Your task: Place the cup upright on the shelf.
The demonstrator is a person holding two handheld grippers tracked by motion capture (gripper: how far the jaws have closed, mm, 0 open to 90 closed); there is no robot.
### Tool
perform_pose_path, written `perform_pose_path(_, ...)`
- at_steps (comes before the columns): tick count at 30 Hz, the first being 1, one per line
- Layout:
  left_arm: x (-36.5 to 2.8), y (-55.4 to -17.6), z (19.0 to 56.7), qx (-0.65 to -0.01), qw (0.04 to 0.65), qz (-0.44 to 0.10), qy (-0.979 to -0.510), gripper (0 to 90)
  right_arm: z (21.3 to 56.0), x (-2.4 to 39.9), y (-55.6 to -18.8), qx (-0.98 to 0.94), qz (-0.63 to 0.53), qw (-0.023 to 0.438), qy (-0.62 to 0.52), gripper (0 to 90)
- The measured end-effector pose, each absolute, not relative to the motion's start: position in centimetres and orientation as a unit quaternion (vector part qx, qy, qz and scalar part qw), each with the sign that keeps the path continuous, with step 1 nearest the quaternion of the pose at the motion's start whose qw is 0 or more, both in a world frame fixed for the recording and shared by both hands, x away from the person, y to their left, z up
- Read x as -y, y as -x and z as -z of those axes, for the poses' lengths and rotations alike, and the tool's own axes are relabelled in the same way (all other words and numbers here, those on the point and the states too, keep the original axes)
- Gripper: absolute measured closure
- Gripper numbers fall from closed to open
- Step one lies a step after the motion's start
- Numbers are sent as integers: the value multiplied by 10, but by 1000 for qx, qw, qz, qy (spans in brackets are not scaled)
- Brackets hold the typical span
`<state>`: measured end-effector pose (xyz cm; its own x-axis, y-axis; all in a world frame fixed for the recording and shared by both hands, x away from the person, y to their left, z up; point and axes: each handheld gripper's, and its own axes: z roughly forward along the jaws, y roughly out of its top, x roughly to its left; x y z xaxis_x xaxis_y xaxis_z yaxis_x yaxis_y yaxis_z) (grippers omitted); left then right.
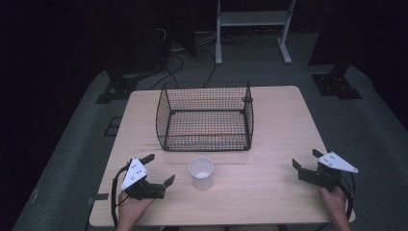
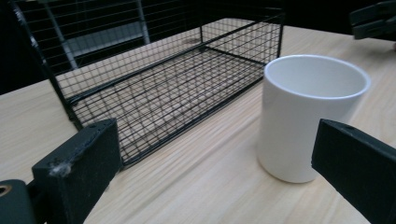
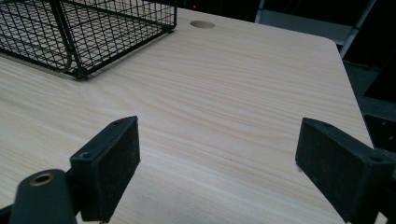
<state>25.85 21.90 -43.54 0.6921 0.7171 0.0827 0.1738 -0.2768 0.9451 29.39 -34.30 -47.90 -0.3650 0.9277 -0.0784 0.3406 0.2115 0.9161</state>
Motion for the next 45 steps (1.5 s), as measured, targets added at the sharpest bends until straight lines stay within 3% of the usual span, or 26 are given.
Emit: perform_pose_path(45, -171, -259, 418, -224, 517, -206, -800, 9, 479, 343, -294, -704, -435, 335, -450, 131)
